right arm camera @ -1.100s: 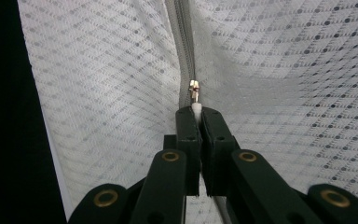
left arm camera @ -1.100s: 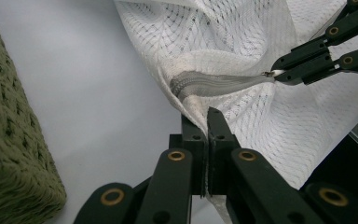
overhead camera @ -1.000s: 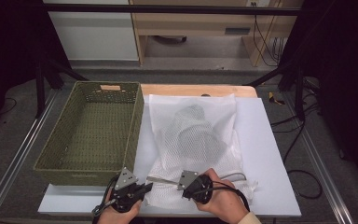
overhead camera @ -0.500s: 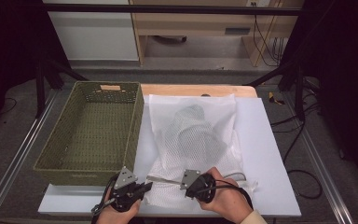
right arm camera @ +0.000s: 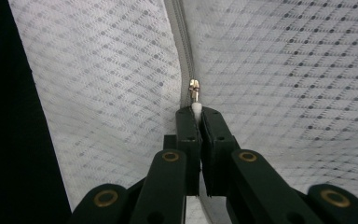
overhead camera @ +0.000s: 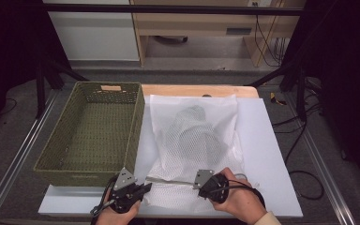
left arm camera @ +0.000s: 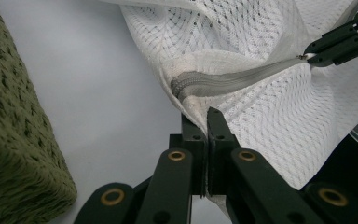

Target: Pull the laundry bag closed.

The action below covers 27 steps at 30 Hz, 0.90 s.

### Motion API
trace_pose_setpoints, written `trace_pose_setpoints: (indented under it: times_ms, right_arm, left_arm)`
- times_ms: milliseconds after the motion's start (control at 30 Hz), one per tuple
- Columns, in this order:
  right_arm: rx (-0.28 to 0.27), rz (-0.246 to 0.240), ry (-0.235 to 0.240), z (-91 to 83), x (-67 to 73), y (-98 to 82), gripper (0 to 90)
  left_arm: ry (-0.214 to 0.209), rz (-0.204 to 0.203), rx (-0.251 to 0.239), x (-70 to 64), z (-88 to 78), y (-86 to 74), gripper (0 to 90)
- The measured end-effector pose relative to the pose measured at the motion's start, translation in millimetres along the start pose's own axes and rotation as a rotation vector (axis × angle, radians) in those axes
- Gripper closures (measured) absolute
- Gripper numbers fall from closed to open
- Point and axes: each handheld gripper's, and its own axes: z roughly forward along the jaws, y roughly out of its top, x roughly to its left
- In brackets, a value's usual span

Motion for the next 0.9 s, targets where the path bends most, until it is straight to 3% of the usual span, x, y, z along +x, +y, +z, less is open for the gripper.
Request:
trace_pose_setpoints:
  times_ms: [200, 900]
  right_arm:
    - [0.022, -0.01, 0.004, 0.2, -1.2, -0.6, 87.3]
    - [0.014, -0.016, 0.018, -11.2, -9.6, -5.7, 87.2]
  left_arm:
    - [0.033, -0.001, 0.007, 5.4, -2.9, -3.0, 88.8]
    - [0.023, -0.001, 0.004, 4.5, -0.2, -4.0, 88.8]
